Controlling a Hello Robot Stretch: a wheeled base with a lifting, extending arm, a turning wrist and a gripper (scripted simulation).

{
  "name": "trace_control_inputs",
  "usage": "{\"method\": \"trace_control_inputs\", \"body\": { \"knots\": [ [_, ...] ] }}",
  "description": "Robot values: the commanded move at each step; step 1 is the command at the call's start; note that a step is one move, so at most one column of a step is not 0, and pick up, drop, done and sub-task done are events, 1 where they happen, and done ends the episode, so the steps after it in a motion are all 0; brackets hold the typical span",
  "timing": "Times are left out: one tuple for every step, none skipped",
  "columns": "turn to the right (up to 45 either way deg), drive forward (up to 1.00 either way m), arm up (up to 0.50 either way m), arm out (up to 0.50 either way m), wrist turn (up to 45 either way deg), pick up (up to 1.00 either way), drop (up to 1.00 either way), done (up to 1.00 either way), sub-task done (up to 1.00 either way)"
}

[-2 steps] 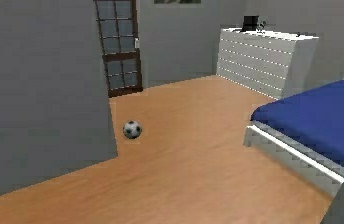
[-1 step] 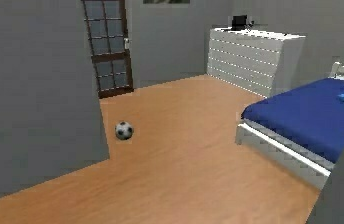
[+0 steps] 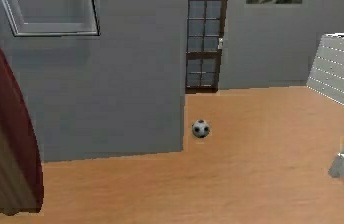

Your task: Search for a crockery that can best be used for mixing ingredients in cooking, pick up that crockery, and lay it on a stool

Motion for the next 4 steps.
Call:
{"method": "trace_control_inputs", "body": {
  "knots": [
    [0.0,0.30,0.00,0.00,0.0,0.00,0.00,0.00,0.00],
    [18.0,0.00,0.00,0.00,0.0,0.00,0.00,0.00,0.00],
    [0.0,0.30,0.00,0.00,0.0,0.00,0.00,0.00,0.00],
    [12.0,0.00,0.00,0.00,0.0,0.00,0.00,0.00,0.00]
  ]
}}
